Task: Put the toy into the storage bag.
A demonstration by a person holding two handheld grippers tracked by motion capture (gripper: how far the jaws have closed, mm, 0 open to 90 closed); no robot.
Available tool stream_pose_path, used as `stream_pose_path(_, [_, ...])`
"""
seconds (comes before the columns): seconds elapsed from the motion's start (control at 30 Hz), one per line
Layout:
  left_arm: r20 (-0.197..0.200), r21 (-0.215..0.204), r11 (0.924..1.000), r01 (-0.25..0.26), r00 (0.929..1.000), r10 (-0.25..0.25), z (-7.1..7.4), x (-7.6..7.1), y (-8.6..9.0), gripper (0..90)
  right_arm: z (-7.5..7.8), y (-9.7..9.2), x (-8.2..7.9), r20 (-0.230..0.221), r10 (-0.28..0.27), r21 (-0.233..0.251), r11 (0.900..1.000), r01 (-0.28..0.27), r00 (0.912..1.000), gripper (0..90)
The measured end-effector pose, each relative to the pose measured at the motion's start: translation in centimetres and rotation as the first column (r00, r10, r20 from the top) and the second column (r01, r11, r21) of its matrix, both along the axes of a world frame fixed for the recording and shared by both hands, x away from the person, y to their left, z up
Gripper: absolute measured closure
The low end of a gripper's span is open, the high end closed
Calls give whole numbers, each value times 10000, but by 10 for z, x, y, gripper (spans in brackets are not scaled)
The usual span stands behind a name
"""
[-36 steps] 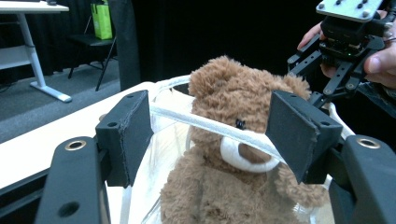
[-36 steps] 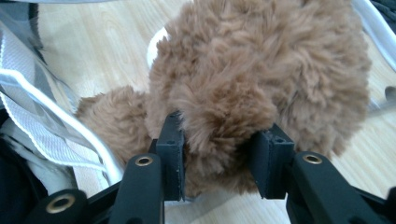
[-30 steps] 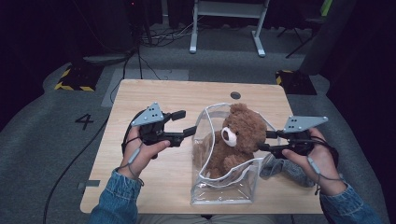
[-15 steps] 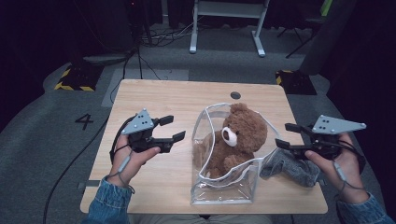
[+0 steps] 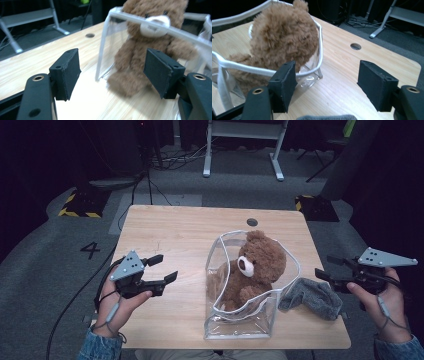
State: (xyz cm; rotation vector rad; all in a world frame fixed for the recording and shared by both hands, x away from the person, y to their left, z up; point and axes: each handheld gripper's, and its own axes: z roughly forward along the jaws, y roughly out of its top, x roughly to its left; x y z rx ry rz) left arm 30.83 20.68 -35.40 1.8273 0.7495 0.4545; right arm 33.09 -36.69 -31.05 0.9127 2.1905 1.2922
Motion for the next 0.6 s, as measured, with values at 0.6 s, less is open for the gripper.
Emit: stream_pose_path(0.6, [-1338, 1577, 9840, -833, 9854, 1048, -46, -27, 23, 261, -61, -20, -1, -1587, -620, -687, 9963, 517, 9854, 254])
